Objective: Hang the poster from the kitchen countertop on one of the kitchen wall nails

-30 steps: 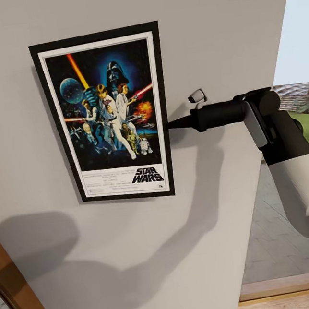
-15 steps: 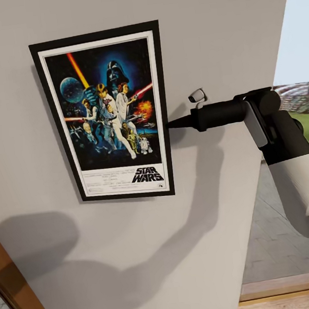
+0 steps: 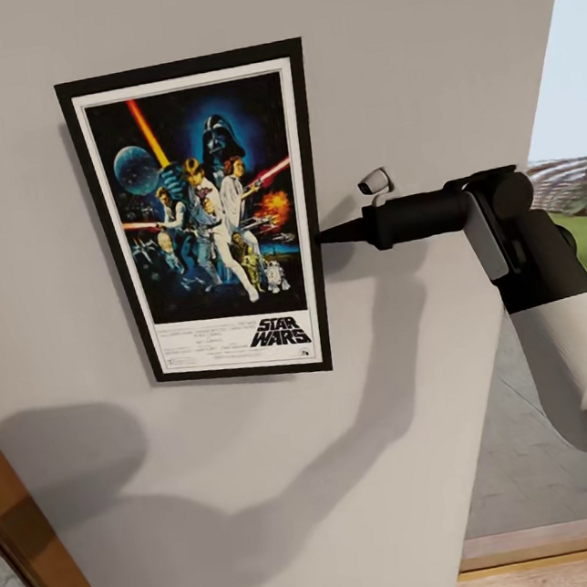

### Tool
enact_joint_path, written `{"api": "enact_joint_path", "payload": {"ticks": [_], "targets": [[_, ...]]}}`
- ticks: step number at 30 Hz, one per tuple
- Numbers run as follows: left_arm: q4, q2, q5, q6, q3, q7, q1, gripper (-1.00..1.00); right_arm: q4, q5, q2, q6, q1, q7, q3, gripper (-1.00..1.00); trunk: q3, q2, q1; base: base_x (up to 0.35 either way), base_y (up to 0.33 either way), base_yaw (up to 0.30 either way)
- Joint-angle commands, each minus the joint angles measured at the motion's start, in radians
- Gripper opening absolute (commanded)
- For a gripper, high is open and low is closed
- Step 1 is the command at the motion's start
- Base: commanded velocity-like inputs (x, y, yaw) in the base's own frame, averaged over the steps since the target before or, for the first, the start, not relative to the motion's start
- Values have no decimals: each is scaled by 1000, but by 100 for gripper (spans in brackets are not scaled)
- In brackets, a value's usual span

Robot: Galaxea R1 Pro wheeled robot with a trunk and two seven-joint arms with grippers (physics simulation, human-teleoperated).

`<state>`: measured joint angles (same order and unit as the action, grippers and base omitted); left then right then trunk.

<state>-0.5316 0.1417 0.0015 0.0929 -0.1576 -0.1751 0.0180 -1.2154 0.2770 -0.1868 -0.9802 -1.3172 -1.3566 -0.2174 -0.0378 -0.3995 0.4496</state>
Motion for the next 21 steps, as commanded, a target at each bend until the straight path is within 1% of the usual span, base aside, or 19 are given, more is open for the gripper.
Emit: {"api": "enact_joint_path", "payload": {"ticks": [1, 8, 21], "targets": [[-1, -1, 0, 1, -5, -7, 0, 100, 0, 5, -1, -9, -1, -3, -1, -100, 0, -1, 0, 0, 85, 0], [-1, 0, 0, 1, -5, -7, 0, 100, 0, 5, -2, -9, -1, -3, -1, -100, 0, -1, 0, 0, 98, 0], [-1, -1, 0, 1, -5, -6, 0, 100, 0, 5, -2, -9, -1, -3, 0, -100, 0, -1, 0, 0, 11, 0]]}}
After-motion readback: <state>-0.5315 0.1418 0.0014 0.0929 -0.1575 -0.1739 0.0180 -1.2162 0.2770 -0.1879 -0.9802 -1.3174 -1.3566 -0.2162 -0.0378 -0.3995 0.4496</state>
